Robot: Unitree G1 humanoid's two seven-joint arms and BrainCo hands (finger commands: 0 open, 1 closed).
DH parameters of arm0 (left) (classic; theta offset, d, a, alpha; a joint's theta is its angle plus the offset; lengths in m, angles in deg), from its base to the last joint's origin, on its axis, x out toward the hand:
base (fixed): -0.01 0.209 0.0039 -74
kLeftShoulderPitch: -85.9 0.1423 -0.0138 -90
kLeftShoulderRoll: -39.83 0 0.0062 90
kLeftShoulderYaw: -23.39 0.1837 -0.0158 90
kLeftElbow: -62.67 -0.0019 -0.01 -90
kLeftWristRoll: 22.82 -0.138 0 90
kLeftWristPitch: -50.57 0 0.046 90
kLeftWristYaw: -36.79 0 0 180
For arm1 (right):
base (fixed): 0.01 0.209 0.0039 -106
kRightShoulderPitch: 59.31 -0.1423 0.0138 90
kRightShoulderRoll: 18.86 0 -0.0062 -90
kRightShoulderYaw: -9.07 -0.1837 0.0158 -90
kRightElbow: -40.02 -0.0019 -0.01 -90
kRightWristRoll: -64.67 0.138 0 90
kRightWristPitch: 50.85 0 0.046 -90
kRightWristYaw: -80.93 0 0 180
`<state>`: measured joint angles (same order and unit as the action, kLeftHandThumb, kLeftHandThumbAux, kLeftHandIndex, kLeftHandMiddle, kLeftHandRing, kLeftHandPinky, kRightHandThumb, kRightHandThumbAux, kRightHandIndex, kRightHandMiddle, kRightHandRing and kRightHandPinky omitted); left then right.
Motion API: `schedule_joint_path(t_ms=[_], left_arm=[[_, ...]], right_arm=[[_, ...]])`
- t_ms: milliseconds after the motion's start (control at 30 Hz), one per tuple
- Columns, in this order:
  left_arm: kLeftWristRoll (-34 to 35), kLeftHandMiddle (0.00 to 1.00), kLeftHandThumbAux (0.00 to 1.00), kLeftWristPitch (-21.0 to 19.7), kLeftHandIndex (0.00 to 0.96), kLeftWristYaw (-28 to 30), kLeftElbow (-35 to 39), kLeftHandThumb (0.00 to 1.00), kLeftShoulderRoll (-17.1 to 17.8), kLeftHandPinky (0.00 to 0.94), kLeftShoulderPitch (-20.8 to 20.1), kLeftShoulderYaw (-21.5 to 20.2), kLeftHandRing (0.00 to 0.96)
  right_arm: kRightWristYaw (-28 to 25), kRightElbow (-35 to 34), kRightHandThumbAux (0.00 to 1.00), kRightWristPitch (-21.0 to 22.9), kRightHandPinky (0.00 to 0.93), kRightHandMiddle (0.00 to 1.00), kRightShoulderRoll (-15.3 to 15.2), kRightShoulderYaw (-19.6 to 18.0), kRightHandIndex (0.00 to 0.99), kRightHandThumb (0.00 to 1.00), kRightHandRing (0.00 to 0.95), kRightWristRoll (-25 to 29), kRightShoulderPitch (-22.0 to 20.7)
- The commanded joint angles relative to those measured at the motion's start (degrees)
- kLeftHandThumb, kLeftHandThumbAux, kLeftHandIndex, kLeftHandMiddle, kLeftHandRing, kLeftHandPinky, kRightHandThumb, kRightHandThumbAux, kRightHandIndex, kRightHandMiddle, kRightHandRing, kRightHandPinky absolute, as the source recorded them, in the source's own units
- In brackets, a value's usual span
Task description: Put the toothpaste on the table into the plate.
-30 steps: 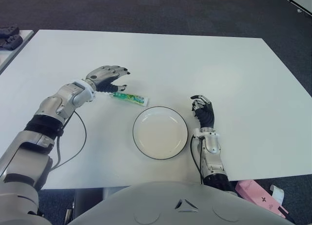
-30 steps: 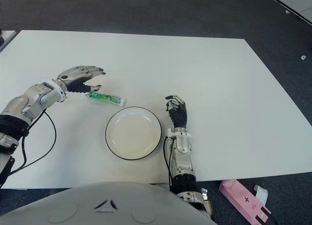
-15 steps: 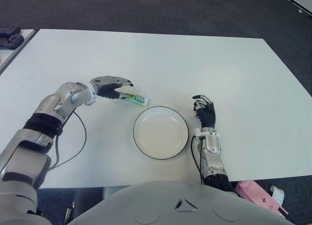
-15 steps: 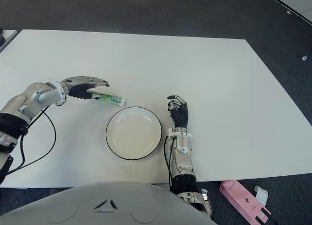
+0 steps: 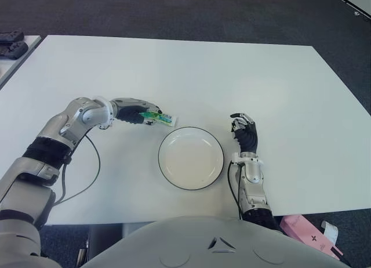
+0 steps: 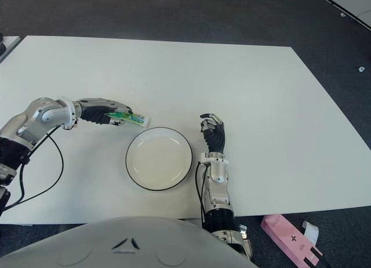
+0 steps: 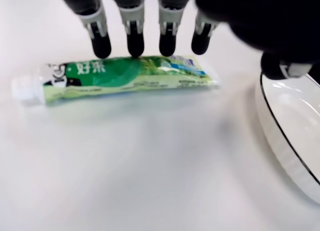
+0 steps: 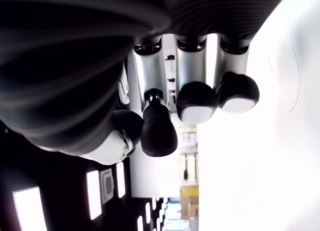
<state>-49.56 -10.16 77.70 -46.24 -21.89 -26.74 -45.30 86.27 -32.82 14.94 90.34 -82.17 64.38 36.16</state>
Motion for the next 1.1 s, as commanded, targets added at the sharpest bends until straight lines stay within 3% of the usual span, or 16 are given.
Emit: schedule_joint_path(t_ms=[33,300,467,633,767,1100], left_arm=[[1.21,0.0,0.076,-1.12,0.0,2.87,1.58,0.525,1.02,0.0,1.8,0.2,0.0],[0.24,0.0,0.063,-1.28,0.0,2.38,1.97,0.527,1.1,0.0,3.86,0.58,0.0],[-4.5,0.0,0.057,-0.93,0.0,-3.74,-3.61,0.529,-2.02,0.0,4.04,2.84,0.0],[-6.14,0.0,0.082,-1.12,0.0,-7.97,-3.35,0.542,-2.23,0.0,4.92,2.55,0.0],[-9.35,0.0,0.096,-1.08,0.0,-14.08,-5.8,0.547,-3.18,0.0,4.83,3.06,0.0],[-16.01,0.0,0.144,-0.55,0.0,-31.79,-11.93,0.549,-5.09,0.0,3.43,3.2,0.0]], right_arm=[[-0.7,-0.44,0.723,0.69,0.884,0.922,0.33,0.12,0.438,0.705,0.894,0.44,0.98],[-1.52,-1.19,0.723,0.77,0.88,0.921,0.21,0.21,0.437,0.704,0.893,0.58,1.91],[-1.95,-1.51,0.723,0.6,0.88,0.919,0.28,0.13,0.437,0.704,0.892,0.93,2.58],[-1.85,-1.86,0.724,0.52,0.884,0.919,0.46,-0.03,0.437,0.704,0.893,0.9,3.12],[-0.67,-3.39,0.723,2.25,0.884,0.918,0.75,-0.02,0.438,0.705,0.891,0.18,3.93],[-2.11,-3.66,0.723,1.21,0.882,0.921,-0.2,0.06,0.438,0.705,0.893,0.99,4.67]])
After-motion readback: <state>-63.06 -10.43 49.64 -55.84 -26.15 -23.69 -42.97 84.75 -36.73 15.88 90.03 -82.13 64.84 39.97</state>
